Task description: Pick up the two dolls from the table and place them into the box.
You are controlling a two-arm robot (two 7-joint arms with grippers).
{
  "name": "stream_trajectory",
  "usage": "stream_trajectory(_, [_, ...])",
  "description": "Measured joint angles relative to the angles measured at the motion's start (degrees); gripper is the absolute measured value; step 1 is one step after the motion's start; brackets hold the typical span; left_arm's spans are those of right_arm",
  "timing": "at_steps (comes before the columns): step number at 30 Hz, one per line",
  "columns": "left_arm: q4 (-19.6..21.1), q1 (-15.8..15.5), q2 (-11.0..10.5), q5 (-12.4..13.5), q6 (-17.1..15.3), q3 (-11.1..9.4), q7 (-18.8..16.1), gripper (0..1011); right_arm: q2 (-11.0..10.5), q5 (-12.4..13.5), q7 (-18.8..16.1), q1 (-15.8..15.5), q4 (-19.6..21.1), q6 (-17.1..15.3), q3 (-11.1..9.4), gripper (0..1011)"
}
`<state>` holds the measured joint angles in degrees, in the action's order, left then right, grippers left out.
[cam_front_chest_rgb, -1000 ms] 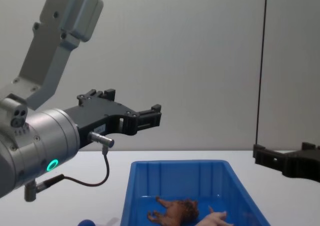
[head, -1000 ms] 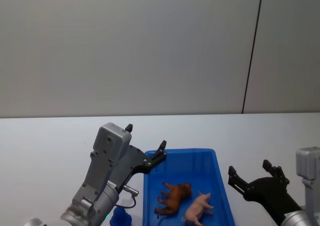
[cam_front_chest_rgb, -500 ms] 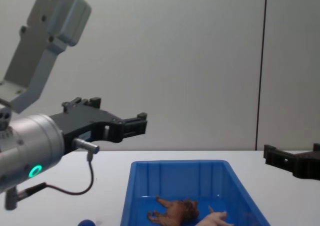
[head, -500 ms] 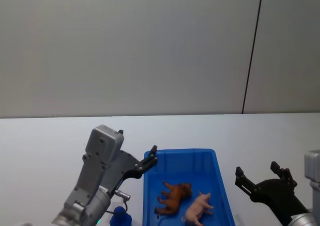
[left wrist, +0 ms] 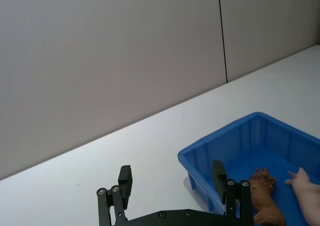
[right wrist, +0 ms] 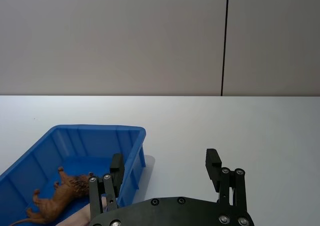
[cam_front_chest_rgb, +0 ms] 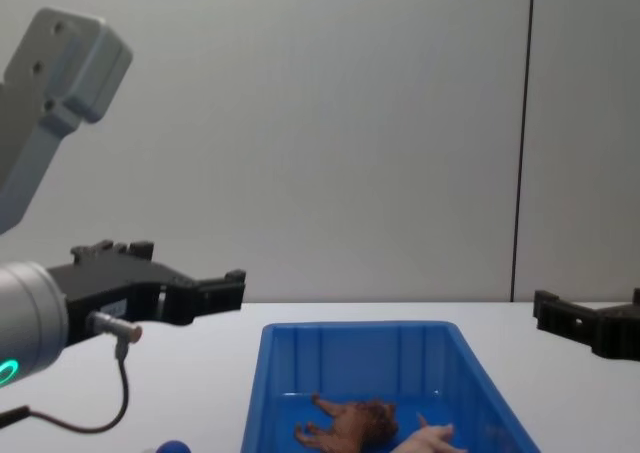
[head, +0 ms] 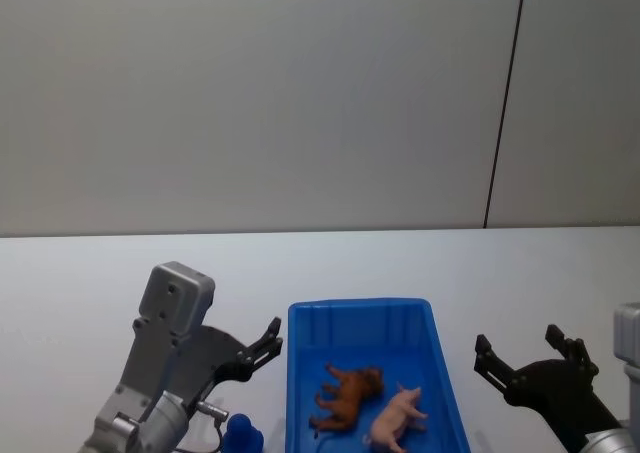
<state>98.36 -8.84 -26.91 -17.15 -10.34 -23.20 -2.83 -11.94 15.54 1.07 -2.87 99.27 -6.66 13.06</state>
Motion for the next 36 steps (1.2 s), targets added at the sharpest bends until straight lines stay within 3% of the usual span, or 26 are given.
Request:
stream_trajectory(12, [-1.01, 0.96, -1.36, -2.95, -3.97, 1.16, 2.18, 1001, -0.07, 0.08, 0.14, -0.08, 0.08, 0.08, -0.06, 1001])
stream_trajectory(36, [-2.88, 2.86, -2.19, -5.36, -7.12, 1.59, 4.96, 1001, -0.08, 0.08, 0.22, -0.14, 0.12, 0.07, -0.05, 1001])
